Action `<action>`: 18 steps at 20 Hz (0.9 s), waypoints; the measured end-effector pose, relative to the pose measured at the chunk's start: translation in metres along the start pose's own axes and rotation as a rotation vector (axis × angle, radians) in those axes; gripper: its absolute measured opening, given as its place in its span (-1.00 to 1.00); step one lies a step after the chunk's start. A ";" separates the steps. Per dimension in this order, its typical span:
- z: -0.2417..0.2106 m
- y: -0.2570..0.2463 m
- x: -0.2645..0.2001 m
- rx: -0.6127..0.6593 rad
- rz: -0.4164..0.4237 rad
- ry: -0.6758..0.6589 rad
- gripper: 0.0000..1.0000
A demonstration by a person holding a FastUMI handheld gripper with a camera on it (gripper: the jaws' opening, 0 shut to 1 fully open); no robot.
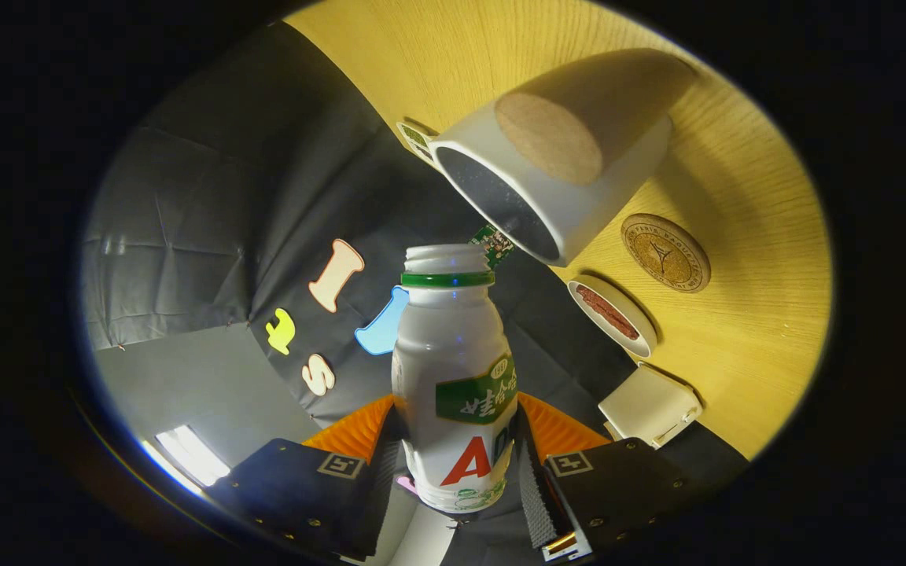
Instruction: Take the bottle from table, then pour the juice into the cup, finally place the bottle on the coaster
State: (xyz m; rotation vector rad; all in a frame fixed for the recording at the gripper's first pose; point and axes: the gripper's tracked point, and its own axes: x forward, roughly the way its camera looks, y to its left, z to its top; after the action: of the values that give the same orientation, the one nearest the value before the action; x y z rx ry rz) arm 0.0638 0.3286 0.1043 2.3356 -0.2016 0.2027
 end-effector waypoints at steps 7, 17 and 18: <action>-0.004 -0.019 -0.004 -0.134 -0.057 0.027 0.39; -0.001 -0.032 -0.011 -0.644 -0.151 0.045 0.39; 0.000 -0.031 -0.010 -0.709 -0.157 0.044 0.39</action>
State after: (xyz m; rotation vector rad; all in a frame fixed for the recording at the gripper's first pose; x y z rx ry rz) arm 0.0609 0.3512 0.0806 1.6304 -0.0508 0.0832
